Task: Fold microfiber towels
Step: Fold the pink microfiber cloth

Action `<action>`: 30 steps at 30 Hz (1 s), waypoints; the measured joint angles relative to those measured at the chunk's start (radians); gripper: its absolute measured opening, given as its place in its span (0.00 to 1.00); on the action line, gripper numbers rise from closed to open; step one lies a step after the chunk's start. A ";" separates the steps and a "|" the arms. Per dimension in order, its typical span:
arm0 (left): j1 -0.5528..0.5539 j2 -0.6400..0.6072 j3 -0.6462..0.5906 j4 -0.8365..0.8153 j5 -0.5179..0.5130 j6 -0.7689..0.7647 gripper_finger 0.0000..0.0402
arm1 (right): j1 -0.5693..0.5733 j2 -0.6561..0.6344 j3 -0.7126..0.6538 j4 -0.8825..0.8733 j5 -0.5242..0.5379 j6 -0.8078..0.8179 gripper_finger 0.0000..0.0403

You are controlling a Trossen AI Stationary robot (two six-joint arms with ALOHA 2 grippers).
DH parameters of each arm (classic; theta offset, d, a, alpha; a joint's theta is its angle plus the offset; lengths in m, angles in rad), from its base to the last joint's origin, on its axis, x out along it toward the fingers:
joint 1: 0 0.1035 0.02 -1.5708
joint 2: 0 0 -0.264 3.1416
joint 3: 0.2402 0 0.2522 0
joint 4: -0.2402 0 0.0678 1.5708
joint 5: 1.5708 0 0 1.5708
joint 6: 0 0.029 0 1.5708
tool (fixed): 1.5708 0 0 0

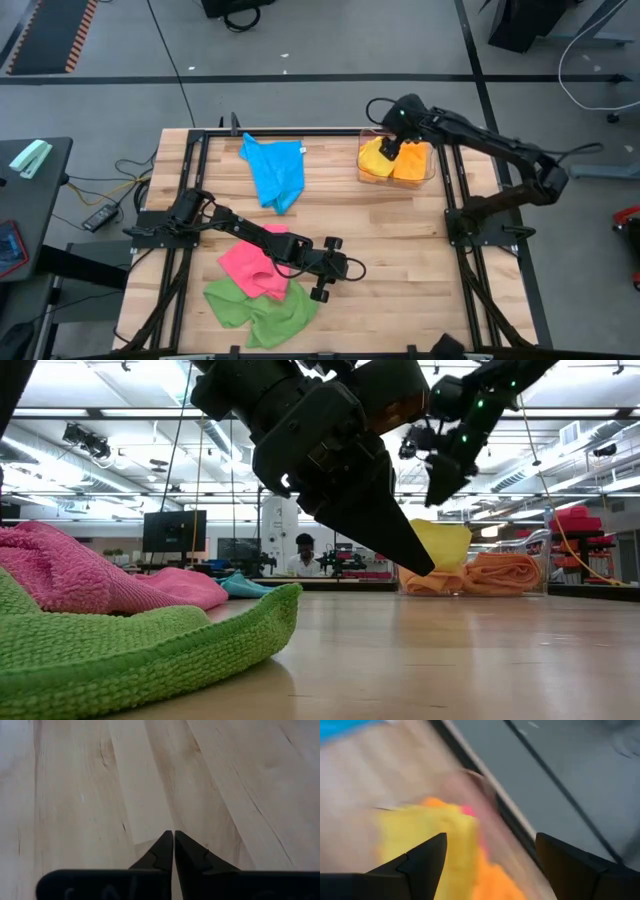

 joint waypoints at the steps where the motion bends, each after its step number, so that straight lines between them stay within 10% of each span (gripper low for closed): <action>1: 0.000 0.000 0.000 0.000 0.000 0.010 0.06 | 0.011 -0.007 0.000 0.007 -0.044 0.000 0.77; 13: 0.000 -0.014 0.000 -0.111 0.000 0.014 0.05 | 0.230 -0.017 -0.038 0.000 -0.285 0.123 0.77; 30: -0.007 -0.086 0.000 -0.406 0.000 -0.097 0.10 | 0.733 -0.025 -0.084 0.106 -0.059 0.261 0.77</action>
